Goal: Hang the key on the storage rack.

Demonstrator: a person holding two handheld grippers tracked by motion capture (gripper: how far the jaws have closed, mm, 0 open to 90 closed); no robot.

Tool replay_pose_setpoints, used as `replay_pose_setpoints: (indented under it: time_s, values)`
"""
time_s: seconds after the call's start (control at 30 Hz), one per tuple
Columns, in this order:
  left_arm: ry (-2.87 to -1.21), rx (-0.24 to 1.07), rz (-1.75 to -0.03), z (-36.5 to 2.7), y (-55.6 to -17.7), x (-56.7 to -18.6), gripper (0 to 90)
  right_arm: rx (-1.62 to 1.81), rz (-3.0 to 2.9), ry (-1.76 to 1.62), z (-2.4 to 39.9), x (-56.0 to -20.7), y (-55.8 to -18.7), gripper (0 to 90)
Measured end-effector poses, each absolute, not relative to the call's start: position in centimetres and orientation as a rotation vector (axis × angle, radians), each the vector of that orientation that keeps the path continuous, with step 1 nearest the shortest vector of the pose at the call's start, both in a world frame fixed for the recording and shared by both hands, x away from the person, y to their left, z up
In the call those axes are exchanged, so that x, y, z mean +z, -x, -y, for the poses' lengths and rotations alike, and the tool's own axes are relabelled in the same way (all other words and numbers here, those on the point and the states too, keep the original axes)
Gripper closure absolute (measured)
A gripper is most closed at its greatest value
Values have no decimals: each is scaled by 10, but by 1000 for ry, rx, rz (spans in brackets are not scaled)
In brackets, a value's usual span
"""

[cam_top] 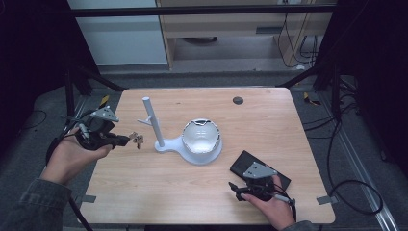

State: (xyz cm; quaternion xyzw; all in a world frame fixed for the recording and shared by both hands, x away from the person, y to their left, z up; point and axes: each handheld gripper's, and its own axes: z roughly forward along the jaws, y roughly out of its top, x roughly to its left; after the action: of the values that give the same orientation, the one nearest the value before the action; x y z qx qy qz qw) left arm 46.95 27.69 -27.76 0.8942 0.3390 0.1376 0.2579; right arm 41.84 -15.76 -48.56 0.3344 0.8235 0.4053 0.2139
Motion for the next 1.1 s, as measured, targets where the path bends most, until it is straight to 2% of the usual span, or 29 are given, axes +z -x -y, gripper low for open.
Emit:
replay_pose_setpoints:
  time_s: [1.1]
  values:
    - [-2486, 415, -908, -246, -496, -251, 900, 1131, -2278, -919, 159, -482, -416, 145]
